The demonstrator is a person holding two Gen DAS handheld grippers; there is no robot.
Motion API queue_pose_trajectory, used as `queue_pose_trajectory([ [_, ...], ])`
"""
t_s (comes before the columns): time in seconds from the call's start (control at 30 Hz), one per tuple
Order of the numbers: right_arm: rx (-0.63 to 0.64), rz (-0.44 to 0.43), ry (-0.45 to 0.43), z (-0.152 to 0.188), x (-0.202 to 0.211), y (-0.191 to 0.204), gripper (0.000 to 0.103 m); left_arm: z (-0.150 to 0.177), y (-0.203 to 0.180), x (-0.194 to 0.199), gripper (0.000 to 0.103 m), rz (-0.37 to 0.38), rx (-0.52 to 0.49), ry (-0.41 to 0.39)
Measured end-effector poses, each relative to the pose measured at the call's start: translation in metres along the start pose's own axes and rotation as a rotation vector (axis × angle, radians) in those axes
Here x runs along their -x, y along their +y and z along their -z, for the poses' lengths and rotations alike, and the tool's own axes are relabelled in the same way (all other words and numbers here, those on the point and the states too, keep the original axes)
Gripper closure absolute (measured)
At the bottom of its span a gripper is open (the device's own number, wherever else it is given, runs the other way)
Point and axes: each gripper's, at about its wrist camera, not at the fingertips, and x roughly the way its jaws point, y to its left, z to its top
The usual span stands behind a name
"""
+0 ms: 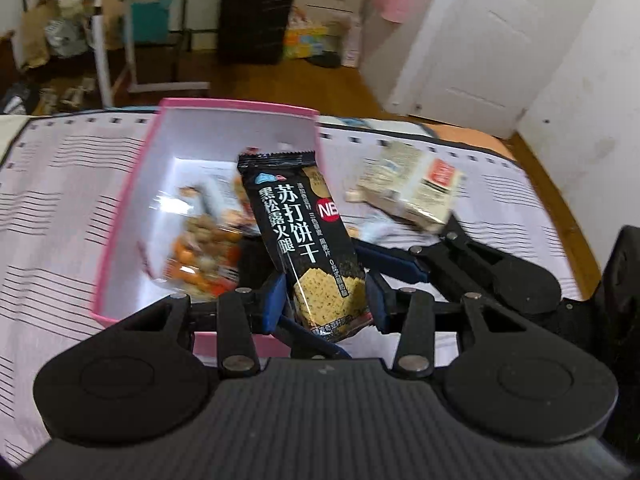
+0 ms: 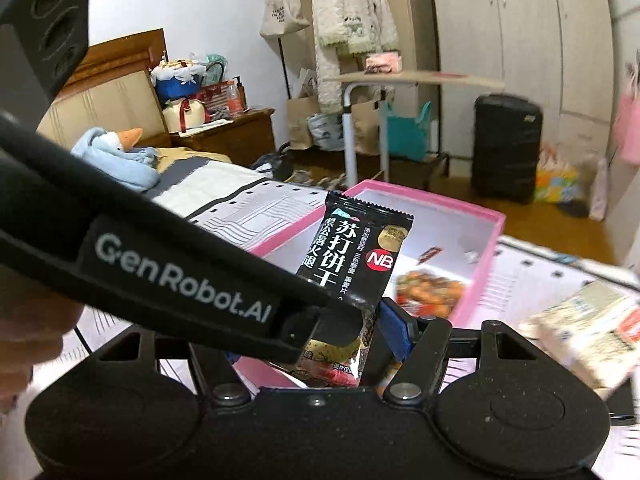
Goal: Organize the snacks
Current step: 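Carry the cracker pack into the pink box and open the left tool, then grasp the cream printed bag with the left tool while the right tool grips it too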
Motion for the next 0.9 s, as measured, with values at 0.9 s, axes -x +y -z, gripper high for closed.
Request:
queue_pose_trajectory([
  [0.9, -0.071, 0.027, 0.056, 0.012, 0.05, -0.043, 0.018, -0.016, 0.055, 0.01, 0.055, -0.121, 0.088, -0.024],
])
